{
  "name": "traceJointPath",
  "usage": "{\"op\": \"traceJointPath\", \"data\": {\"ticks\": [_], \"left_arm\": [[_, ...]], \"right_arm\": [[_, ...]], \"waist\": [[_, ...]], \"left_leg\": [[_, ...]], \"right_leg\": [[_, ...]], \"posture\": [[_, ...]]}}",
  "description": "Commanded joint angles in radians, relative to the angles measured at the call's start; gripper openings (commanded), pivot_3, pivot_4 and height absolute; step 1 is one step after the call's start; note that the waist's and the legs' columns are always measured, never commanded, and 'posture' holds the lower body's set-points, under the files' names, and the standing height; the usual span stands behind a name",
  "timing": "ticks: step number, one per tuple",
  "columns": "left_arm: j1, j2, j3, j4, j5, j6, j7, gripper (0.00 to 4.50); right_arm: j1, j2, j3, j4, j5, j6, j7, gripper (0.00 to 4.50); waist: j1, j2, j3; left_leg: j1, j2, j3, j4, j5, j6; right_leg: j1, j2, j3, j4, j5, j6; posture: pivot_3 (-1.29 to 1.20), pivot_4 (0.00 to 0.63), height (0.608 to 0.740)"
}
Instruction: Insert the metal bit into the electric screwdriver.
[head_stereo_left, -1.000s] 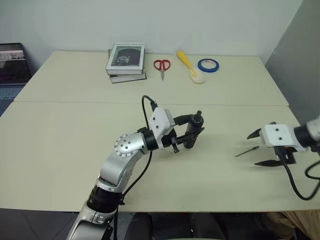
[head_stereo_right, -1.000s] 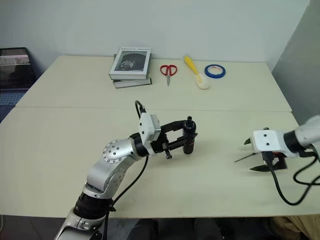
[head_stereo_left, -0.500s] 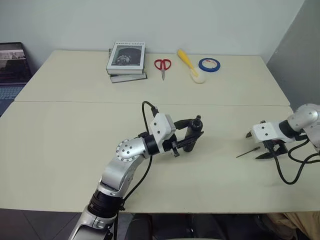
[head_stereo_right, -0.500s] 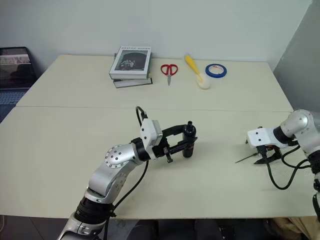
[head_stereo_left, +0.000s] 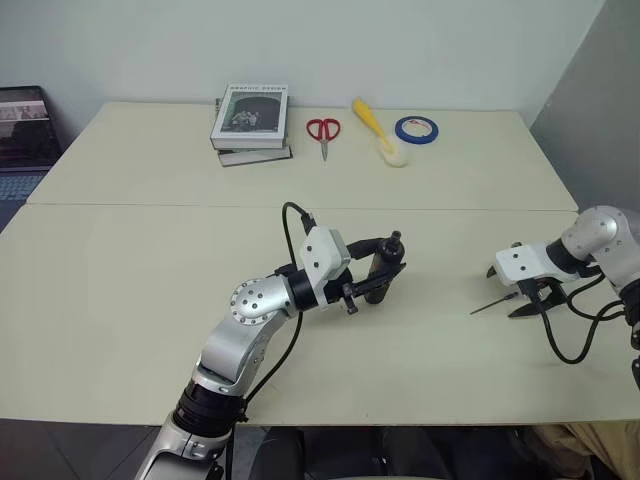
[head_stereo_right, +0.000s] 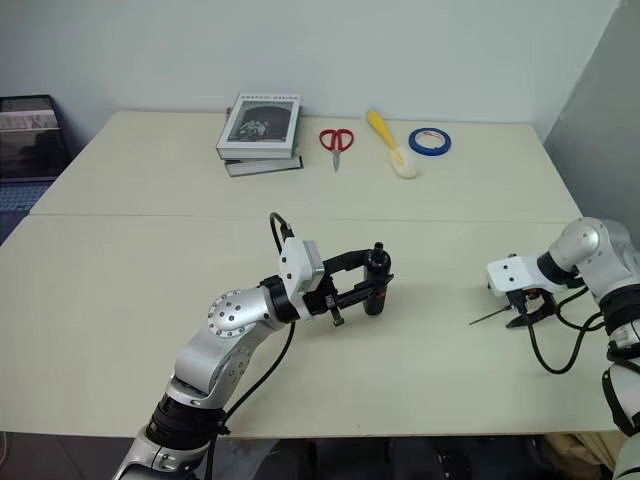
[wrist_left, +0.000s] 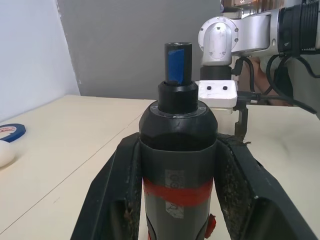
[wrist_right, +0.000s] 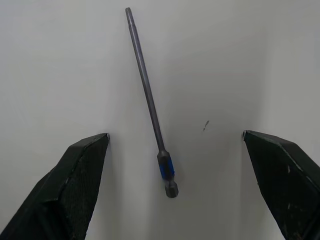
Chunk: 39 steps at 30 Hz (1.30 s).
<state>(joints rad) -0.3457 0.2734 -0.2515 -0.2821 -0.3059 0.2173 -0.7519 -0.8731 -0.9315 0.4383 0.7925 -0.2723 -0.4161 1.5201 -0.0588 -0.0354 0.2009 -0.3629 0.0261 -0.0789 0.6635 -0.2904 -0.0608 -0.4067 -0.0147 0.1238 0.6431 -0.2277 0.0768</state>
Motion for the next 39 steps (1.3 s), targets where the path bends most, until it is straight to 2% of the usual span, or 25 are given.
{"op": "traceJointPath", "data": {"ticks": [1,4,5,6,9,17,23,31,33,36,39], "left_arm": [[-0.008,-0.005,0.004,-0.064,-0.007,-0.010,0.009,1.64],[-0.008,-0.006,0.003,-0.064,-0.005,-0.010,0.012,1.64],[-0.009,-0.006,0.004,-0.064,-0.005,-0.010,0.013,1.64],[-0.009,-0.005,0.005,-0.063,-0.005,-0.010,0.014,1.64],[-0.009,-0.003,0.007,-0.062,-0.004,-0.010,0.015,1.64],[-0.011,-0.002,0.002,-0.060,-0.001,-0.012,0.020,1.64],[-0.018,-0.004,0.007,-0.049,0.000,-0.013,0.024,1.64],[-0.068,-0.011,0.068,-0.039,-0.025,0.039,0.074,1.64],[-0.091,-0.006,0.094,-0.038,-0.029,0.062,0.094,1.64],[-0.120,0.007,0.140,-0.043,-0.010,0.110,0.154,1.64],[-0.108,0.011,0.152,-0.046,0.016,0.129,0.199,1.64]], "right_arm": [[-0.020,0.016,0.016,0.023,-0.028,-0.024,0.031,3.98],[-0.017,0.020,0.024,0.034,-0.043,-0.035,0.023,3.13],[-0.016,0.023,0.027,0.037,-0.046,-0.037,0.020,3.00],[-0.015,0.026,0.029,0.039,-0.051,-0.038,0.015,2.65],[-0.015,0.032,0.036,0.040,-0.070,-0.037,0.004,1.98],[-0.012,0.039,0.032,0.026,-0.089,-0.019,0.000,0.08],[-0.011,0.026,0.008,-0.012,-0.075,0.014,0.003,0.00],[0.037,-0.019,-0.112,-0.223,0.079,0.162,0.037,0.00],[0.064,-0.044,-0.158,-0.312,0.137,0.227,0.044,0.00],[0.137,-0.073,-0.288,-0.501,0.294,0.446,0.025,0.00],[0.195,-0.053,-0.410,-0.665,0.437,0.700,-0.060,0.00]], "waist": [[-0.001,0.000,0.000],[-0.002,-0.001,-0.001],[-0.003,-0.001,-0.001],[-0.004,-0.001,-0.001],[-0.008,-0.002,-0.001],[-0.026,-0.003,-0.002],[-0.027,-0.003,-0.002],[-0.027,0.000,0.000],[-0.027,0.001,0.001],[-0.023,0.002,0.001],[-0.020,0.002,0.002]], "left_leg": [[0.000,0.000,0.000,0.000,0.000,0.000],[0.001,0.000,0.000,0.001,0.000,0.000],[0.002,0.000,0.000,0.001,0.000,0.000],[0.002,0.000,0.000,0.002,0.000,0.000],[0.002,0.000,0.000,0.003,0.000,0.000],[0.005,0.000,0.001,0.004,0.005,0.003],[0.005,0.000,0.001,0.004,0.006,0.004],[0.003,-0.001,0.001,0.002,0.006,0.004],[0.001,-0.001,0.001,0.001,0.006,0.004],[0.000,-0.001,0.000,0.000,0.006,0.004],[-0.002,-0.001,-0.002,0.000,0.006,0.004]], "right_leg": [[0.000,0.000,0.000,0.000,0.000,0.000],[0.002,0.000,0.000,0.000,0.001,0.000],[0.002,0.000,0.000,0.000,0.001,0.001],[0.002,0.000,0.000,0.000,0.001,0.003],[0.002,0.000,0.000,0.000,0.003,0.005],[0.004,0.001,0.002,0.000,0.003,0.002],[0.004,0.001,0.002,0.000,0.005,0.001],[0.002,0.001,0.003,0.001,0.007,0.004],[0.001,0.001,0.002,0.000,0.008,0.006],[0.000,0.000,0.002,-0.001,0.007,0.005],[0.000,0.000,0.000,-0.001,0.007,0.003]], "posture": [[0.00,0.150,0.740],[0.00,0.150,0.740],[0.00,0.150,0.740],[0.00,0.150,0.740],[0.00,0.150,0.740],[0.00,0.150,0.740],[0.00,0.150,0.740],[0.00,0.150,0.740],[0.00,0.150,0.740],[0.00,0.150,0.740],[0.00,0.150,0.740]]}}
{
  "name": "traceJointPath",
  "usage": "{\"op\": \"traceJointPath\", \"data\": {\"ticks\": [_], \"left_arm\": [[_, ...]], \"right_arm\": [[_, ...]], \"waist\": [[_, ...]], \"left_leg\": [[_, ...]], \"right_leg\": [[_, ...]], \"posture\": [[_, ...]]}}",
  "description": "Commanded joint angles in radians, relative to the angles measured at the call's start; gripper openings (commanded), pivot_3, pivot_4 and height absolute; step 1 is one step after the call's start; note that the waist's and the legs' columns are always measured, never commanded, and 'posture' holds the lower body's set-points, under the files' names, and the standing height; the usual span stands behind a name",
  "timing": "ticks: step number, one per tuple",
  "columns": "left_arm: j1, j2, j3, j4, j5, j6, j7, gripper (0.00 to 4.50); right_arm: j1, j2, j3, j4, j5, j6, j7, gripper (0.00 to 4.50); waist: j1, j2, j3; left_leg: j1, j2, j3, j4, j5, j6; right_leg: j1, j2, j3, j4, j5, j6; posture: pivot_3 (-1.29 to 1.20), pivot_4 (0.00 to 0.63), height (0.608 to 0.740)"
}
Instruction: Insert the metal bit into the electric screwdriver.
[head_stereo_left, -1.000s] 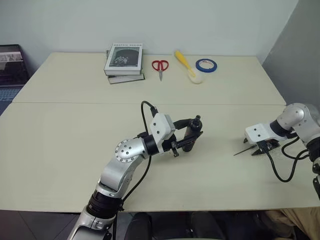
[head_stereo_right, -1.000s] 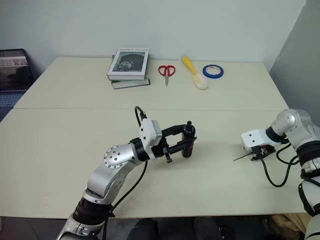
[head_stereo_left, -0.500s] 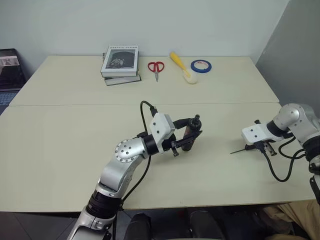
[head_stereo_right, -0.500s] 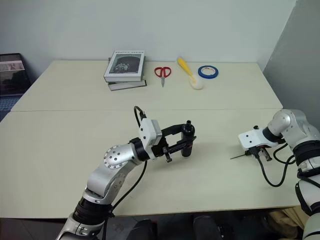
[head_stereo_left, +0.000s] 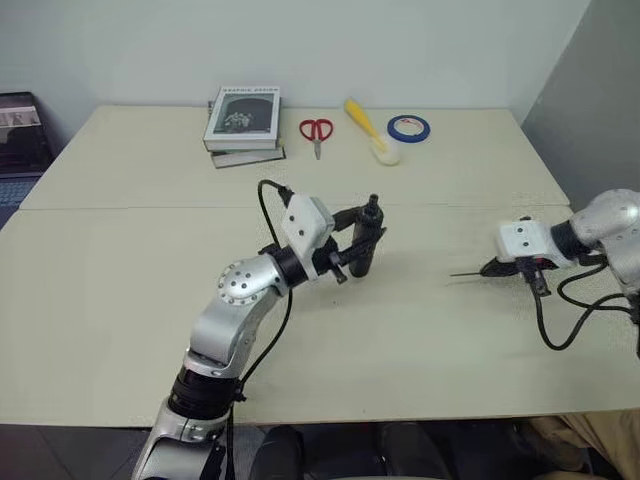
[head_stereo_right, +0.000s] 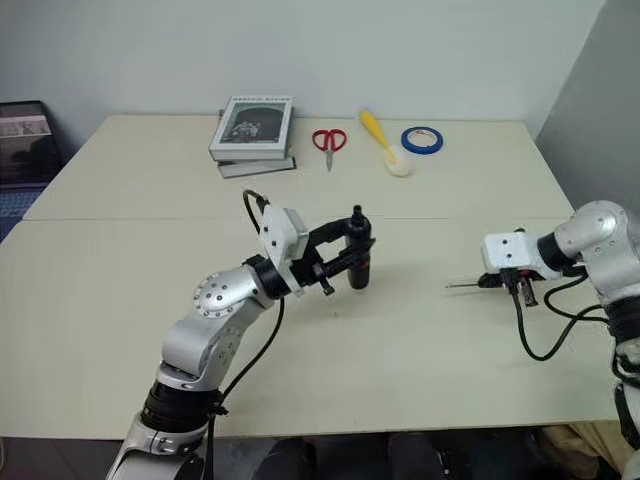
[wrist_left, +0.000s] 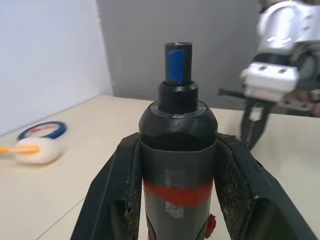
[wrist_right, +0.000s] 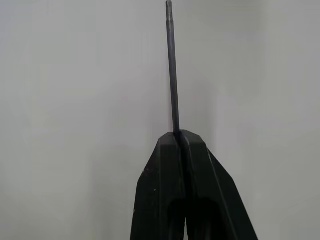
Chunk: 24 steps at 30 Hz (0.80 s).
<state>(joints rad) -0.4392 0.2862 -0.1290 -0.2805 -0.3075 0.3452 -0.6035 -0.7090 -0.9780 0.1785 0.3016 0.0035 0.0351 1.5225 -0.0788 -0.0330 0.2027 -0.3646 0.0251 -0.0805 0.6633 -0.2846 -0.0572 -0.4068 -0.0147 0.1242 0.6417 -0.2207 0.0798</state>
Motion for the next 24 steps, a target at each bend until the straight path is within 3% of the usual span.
{"op": "traceJointPath", "data": {"ticks": [1,4,7,10,18,24], "left_arm": [[-0.008,-0.005,0.030,-0.047,0.030,0.004,0.071,1.64],[0.005,-0.017,0.028,-0.046,0.053,0.006,0.113,1.64],[0.036,-0.044,0.014,-0.050,0.078,0.005,0.160,1.64],[0.052,-0.057,0.014,-0.056,0.075,0.000,0.167,1.64],[0.106,-0.062,0.015,-0.048,0.083,-0.044,0.163,1.64],[0.149,-0.064,0.009,-0.019,0.100,-0.092,0.165,1.64]], "right_arm": [[0.049,0.008,-0.190,-0.225,0.209,0.329,-0.096,0.00],[0.087,0.051,-0.271,-0.339,0.311,0.504,-0.192,0.00],[0.114,0.218,-0.414,-0.500,0.504,0.726,-0.411,0.00],[0.110,0.325,-0.472,-0.586,0.595,0.830,-0.553,0.00],[0.077,0.536,-0.468,-0.678,0.702,0.855,-0.824,0.00],[0.076,0.602,-0.409,-0.686,0.701,0.807,-0.885,0.00]], "waist": [[0.000,0.000,0.000],[0.003,0.000,0.000],[0.001,-0.001,0.000],[0.003,0.000,0.000],[0.004,-0.001,0.000],[0.004,0.000,0.000]], "left_leg": [[0.000,0.000,0.000,0.000,0.000,0.000],[0.000,0.000,0.000,0.000,0.000,0.000],[0.000,0.000,-0.001,0.000,0.000,0.000],[0.000,0.000,-0.001,0.000,0.000,0.000],[-0.001,0.000,-0.001,0.000,0.000,0.000],[-0.001,0.000,-0.001,-0.002,0.000,0.000]], "right_leg": [[0.000,0.000,0.000,0.000,0.000,0.000],[0.000,0.000,-0.001,0.000,-0.001,0.001],[0.000,0.001,-0.001,0.000,-0.002,0.002],[0.000,0.001,-0.001,0.001,-0.002,0.002],[0.000,0.001,-0.001,0.000,-0.002,0.003],[-0.001,0.001,-0.001,0.000,-0.002,0.002]], "posture": [[0.00,0.150,0.740],[0.00,0.150,0.740],[0.00,0.150,0.740],[0.00,0.150,0.740],[0.00,0.150,0.740],[0.00,0.150,0.740]]}}
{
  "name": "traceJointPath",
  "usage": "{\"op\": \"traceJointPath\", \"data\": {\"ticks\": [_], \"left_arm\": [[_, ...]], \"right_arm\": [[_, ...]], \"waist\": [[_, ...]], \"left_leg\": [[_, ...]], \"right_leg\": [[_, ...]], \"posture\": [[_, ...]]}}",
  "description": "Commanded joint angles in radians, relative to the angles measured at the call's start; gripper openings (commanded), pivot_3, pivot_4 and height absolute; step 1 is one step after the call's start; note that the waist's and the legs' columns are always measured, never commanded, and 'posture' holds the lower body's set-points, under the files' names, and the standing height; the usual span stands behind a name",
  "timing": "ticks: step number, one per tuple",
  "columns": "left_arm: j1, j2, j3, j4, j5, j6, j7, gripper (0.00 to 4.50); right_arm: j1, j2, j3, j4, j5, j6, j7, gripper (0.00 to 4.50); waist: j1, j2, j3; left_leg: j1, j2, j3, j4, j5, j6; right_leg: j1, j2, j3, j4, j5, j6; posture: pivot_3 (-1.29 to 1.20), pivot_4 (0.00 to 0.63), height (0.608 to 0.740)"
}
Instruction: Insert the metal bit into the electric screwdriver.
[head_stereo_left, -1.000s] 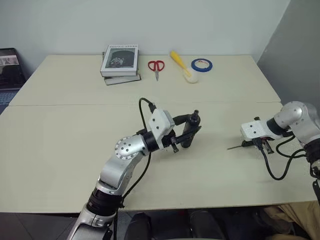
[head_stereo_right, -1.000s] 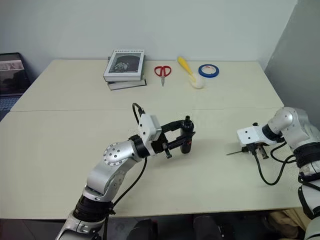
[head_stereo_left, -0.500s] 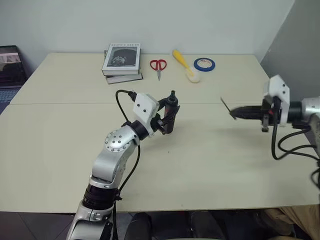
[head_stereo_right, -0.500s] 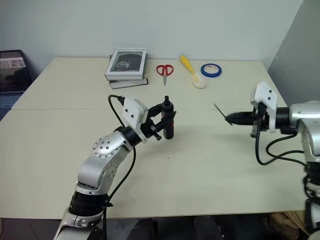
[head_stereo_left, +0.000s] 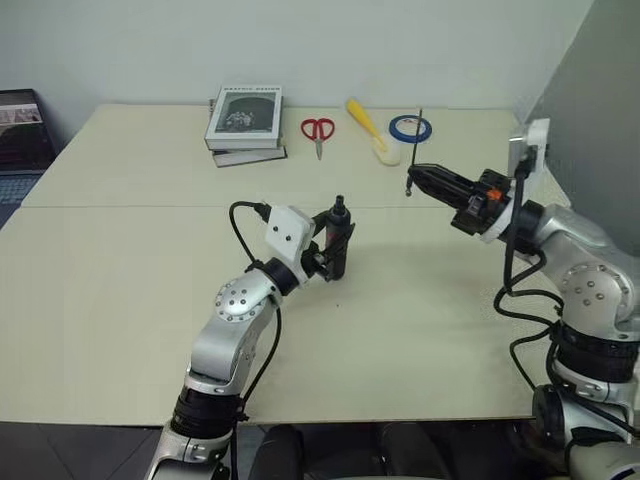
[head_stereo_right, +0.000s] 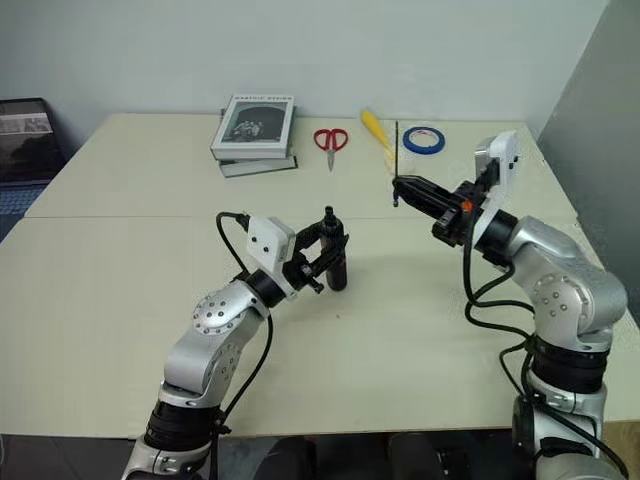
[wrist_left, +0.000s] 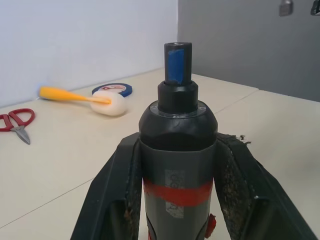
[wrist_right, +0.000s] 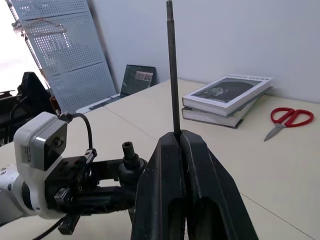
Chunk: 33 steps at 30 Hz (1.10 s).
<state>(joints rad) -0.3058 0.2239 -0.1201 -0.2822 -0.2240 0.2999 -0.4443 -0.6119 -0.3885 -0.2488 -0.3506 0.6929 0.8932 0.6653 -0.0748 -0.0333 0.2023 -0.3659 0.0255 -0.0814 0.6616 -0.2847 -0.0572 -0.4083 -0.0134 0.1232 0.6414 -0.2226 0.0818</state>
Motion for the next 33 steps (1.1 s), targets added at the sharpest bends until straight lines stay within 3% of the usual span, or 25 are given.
{"op": "traceJointPath", "data": {"ticks": [1,8,16,33], "left_arm": [[0.020,0.000,0.000,-0.011,0.023,-0.057,0.006,1.64],[0.039,-0.019,-0.007,0.002,0.073,-0.103,0.054,1.64],[0.013,-0.093,-0.001,-0.016,0.147,-0.096,0.191,1.64],[0.015,-0.105,0.003,0.003,0.152,-0.076,0.216,1.64]], "right_arm": [[-0.023,0.015,0.028,-0.029,0.004,-0.061,-0.031,0.00],[-0.050,0.055,0.116,-0.031,-0.089,-0.168,-0.132,0.00],[-0.064,0.190,0.218,-0.120,-0.153,-0.222,-0.299,0.00],[-0.058,0.288,0.320,-0.023,-0.216,-0.325,-0.321,0.00]], "waist": [[0.000,0.000,0.000],[-0.007,0.000,0.000],[-0.009,0.000,0.000],[-0.009,0.000,0.000]], "left_leg": [[0.000,0.000,0.000,0.000,0.000,0.000],[0.000,0.000,0.000,0.000,0.000,0.000],[-0.001,0.001,0.000,0.000,0.000,0.000],[-0.001,0.001,0.000,-0.001,0.000,0.000]], "right_leg": [[0.000,0.000,0.000,0.000,0.000,0.000],[0.000,0.000,0.000,0.000,0.000,0.000],[-0.002,0.001,0.000,0.001,0.000,0.000],[-0.003,0.001,0.000,0.000,0.000,0.000]], "posture": [[0.00,0.150,0.740],[0.00,0.150,0.740],[0.00,0.150,0.740],[0.00,0.150,0.740]]}}
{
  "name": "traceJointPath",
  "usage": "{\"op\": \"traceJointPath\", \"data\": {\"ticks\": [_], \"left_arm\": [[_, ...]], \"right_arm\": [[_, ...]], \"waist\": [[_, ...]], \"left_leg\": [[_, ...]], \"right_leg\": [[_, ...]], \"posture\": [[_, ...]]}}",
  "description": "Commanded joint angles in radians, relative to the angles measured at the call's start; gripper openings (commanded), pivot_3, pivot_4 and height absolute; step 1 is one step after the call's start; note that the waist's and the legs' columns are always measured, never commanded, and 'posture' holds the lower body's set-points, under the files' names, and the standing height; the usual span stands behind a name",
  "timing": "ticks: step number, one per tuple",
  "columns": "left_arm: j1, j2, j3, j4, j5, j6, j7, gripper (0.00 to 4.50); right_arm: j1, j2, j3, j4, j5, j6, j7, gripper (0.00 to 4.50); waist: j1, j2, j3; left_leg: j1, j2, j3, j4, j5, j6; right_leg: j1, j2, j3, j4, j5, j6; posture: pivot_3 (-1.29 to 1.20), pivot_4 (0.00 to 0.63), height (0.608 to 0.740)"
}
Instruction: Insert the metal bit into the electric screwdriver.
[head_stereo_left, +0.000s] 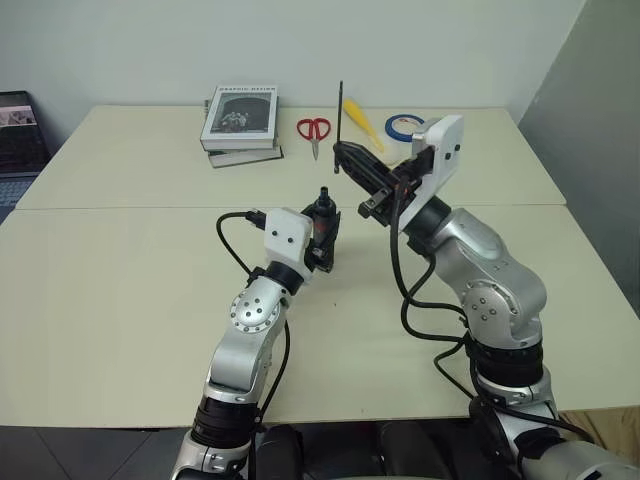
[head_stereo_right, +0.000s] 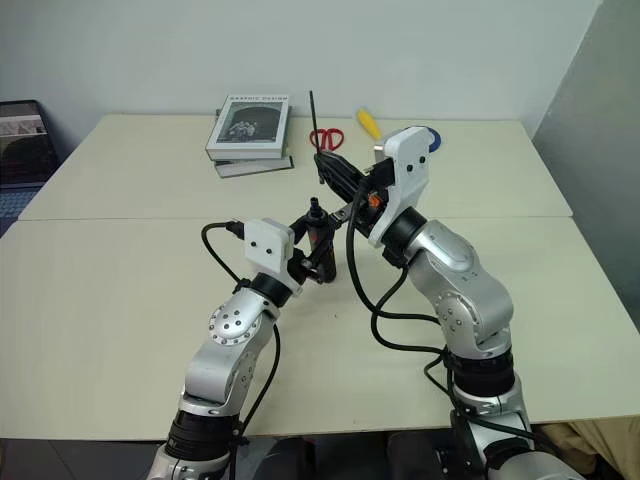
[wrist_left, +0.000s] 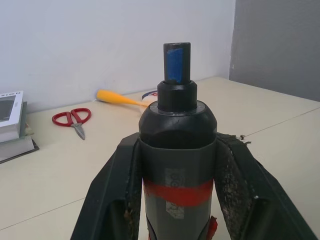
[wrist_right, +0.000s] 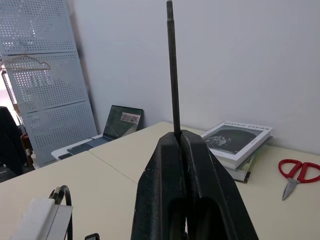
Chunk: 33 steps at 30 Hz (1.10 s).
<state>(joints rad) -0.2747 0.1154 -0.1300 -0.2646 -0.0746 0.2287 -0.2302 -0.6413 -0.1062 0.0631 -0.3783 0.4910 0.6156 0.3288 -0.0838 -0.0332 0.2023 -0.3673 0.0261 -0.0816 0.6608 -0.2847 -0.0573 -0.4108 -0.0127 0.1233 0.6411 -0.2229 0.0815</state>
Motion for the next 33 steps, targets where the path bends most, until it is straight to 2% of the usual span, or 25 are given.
{"op": "traceJointPath", "data": {"ticks": [1,21,33], "left_arm": [[-0.016,0.004,0.013,-0.015,0.003,-0.004,0.001,1.64],[-0.022,0.015,0.024,-0.016,0.005,0.006,0.006,1.64],[-0.025,0.017,0.028,-0.019,0.004,0.018,0.008,1.64]], "right_arm": [[-0.032,0.005,0.012,0.012,-0.019,-0.053,0.018,0.00],[-0.044,0.061,0.080,0.095,-0.165,-0.168,-0.016,0.00],[0.005,0.090,0.108,0.064,-0.174,-0.153,-0.012,0.00]], "waist": [[0.000,0.000,0.000],[0.000,0.000,0.000],[-0.002,0.000,0.000]], "left_leg": [[0.000,0.000,0.000,0.000,0.000,0.000],[0.000,0.000,0.000,-0.001,0.000,0.000],[-0.001,0.000,0.000,-0.001,0.000,0.000]], "right_leg": [[0.000,0.000,0.000,0.000,0.000,0.000],[-0.001,0.000,0.000,0.000,0.000,-0.001],[-0.002,0.000,0.000,0.000,-0.001,-0.001]], "posture": [[0.00,0.150,0.740],[0.00,0.150,0.740],[0.00,0.150,0.740]]}}
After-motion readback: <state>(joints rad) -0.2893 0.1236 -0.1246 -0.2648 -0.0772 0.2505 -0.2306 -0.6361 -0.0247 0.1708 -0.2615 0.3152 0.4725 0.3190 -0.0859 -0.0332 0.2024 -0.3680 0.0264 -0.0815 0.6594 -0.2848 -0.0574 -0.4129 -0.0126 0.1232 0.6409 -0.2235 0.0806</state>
